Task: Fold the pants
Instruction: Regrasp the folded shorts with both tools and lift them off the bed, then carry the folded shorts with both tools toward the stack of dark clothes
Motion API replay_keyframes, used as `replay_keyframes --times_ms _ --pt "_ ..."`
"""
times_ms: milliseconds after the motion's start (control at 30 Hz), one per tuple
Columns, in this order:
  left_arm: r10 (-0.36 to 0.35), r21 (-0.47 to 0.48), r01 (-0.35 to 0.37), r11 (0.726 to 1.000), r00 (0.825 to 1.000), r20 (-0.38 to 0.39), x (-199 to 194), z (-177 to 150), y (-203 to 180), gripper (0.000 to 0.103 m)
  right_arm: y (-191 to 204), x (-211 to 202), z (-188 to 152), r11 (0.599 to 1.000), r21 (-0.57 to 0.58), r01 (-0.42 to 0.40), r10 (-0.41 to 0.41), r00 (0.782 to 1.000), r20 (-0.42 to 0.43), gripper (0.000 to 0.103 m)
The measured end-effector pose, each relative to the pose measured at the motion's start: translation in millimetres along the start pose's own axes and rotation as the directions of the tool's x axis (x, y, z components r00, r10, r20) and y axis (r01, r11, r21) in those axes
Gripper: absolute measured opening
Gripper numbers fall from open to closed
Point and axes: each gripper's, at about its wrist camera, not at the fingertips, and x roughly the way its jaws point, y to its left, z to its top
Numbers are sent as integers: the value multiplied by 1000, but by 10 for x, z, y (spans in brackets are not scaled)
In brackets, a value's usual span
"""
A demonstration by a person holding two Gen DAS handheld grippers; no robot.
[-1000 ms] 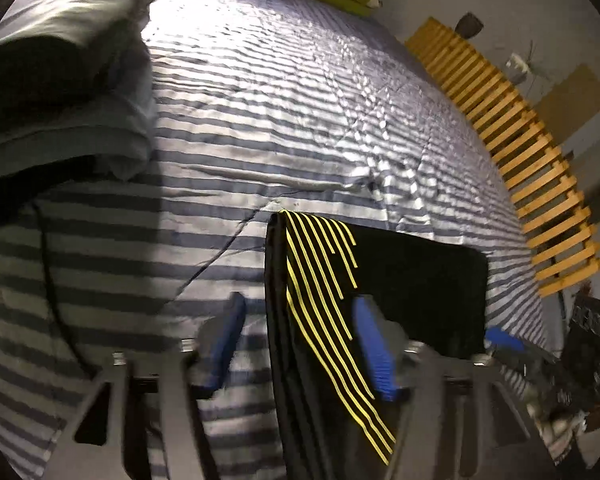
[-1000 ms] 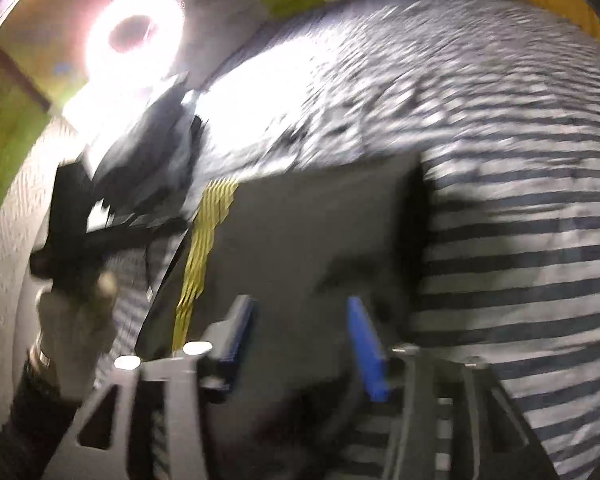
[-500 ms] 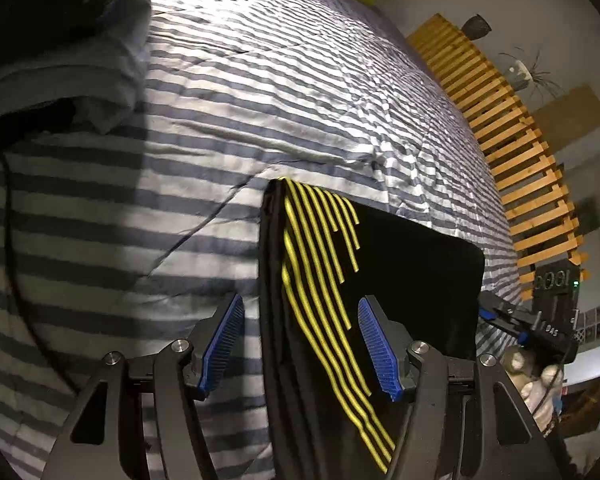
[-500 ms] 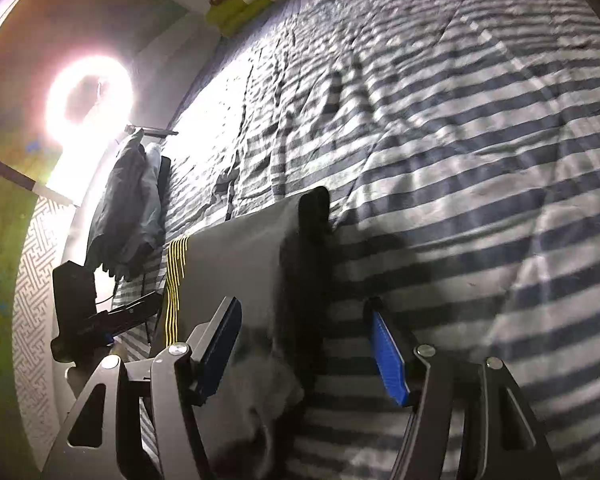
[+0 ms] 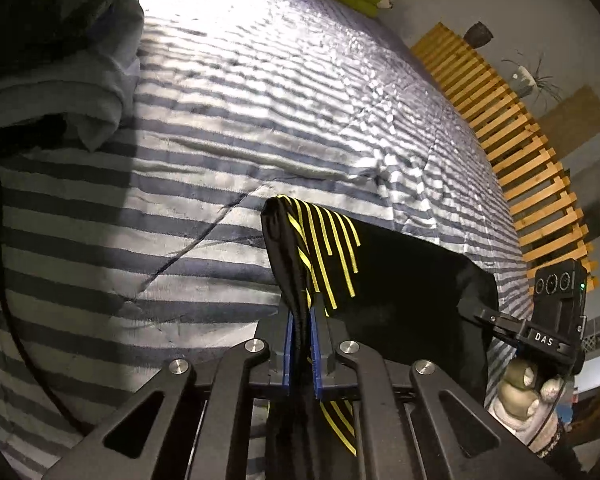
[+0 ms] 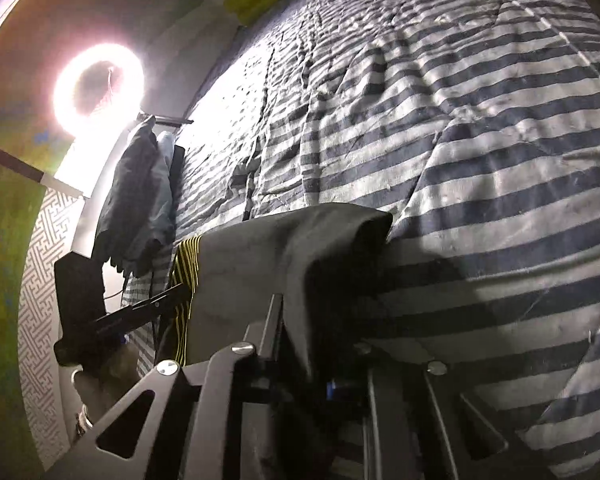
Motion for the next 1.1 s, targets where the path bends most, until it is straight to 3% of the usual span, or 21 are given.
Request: replay_keyframes --times_ms 200,433,600,800,1100 --pt "0 54 -5 999 995 103 -447 -105 -202 6 325 -266 -84 997 -81 -3 10 997 81 9" --pt "-14 110 -15 994 966 257 -1306 -281 -447 6 951 -756 -250 973 -232 1 45 980 193 8" --pt "-20 124 -29 992 928 373 -1984 -374 -499 5 1495 -1061 -366 938 -346 6 87 963 253 8" --pt "-7 121 -62 991 867 497 -2793 -366 -435 5 2175 -1226 -365 891 -454 -9 147 952 270 7" --pt "35 68 -97 993 791 611 -3741 114 -25 5 3142 -992 51 836 -544 -74 242 939 245 7"
